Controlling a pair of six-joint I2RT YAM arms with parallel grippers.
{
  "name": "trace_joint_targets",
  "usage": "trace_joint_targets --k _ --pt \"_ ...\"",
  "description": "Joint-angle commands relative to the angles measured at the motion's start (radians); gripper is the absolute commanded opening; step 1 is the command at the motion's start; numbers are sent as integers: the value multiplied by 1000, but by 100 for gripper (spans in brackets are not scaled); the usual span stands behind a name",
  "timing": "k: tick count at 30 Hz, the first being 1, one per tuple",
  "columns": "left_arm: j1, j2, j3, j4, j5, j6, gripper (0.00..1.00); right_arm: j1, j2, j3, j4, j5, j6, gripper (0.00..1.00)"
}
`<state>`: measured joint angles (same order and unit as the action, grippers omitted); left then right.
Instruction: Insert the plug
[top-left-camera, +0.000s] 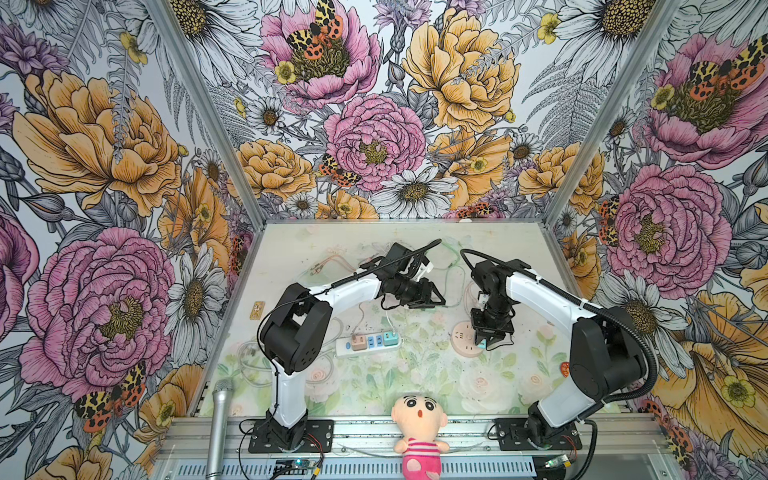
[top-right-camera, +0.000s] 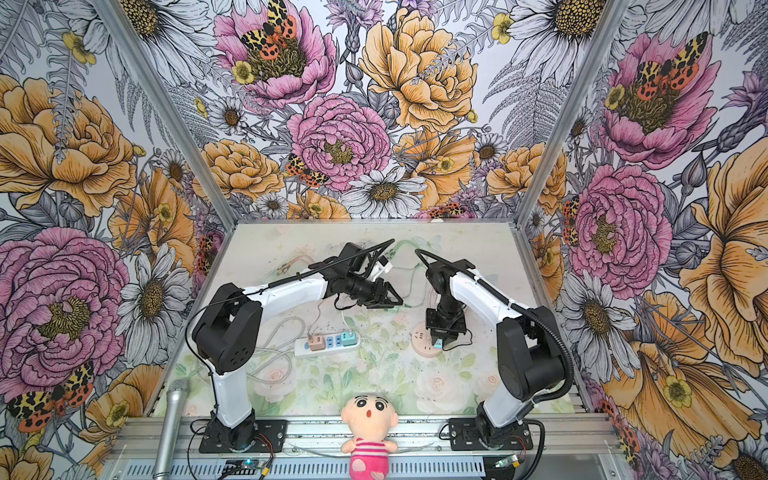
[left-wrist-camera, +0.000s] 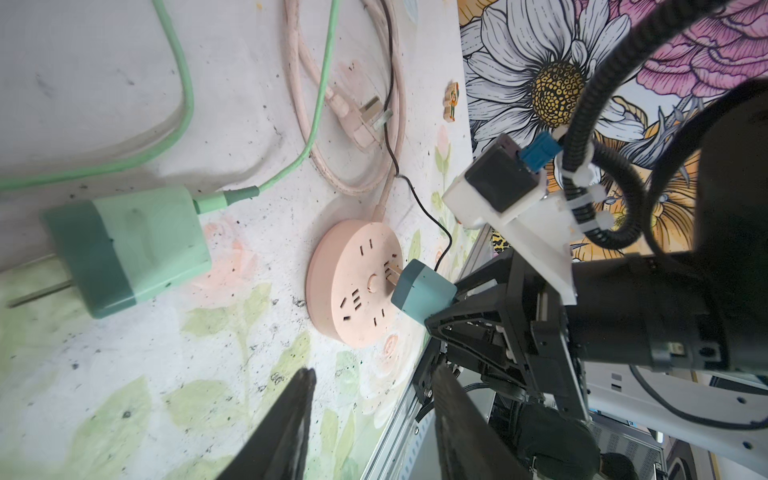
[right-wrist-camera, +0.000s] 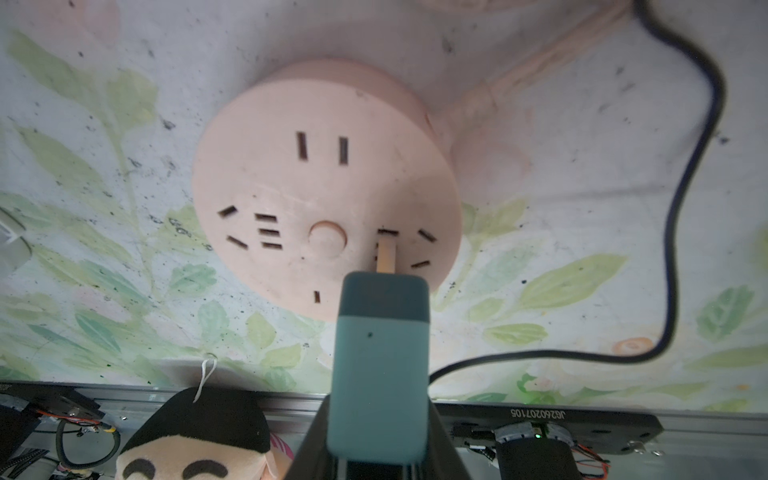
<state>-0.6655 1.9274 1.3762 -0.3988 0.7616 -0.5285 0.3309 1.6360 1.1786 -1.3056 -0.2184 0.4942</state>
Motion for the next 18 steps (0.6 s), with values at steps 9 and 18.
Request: trace_joint_targets --k 9,18 --pt "-30 52 50 17 28 -5 47 -30 76 97 106 14 -63 0" --pt "-83 148 169 16 -122 -23 34 -31 65 74 99 -18 -85 0"
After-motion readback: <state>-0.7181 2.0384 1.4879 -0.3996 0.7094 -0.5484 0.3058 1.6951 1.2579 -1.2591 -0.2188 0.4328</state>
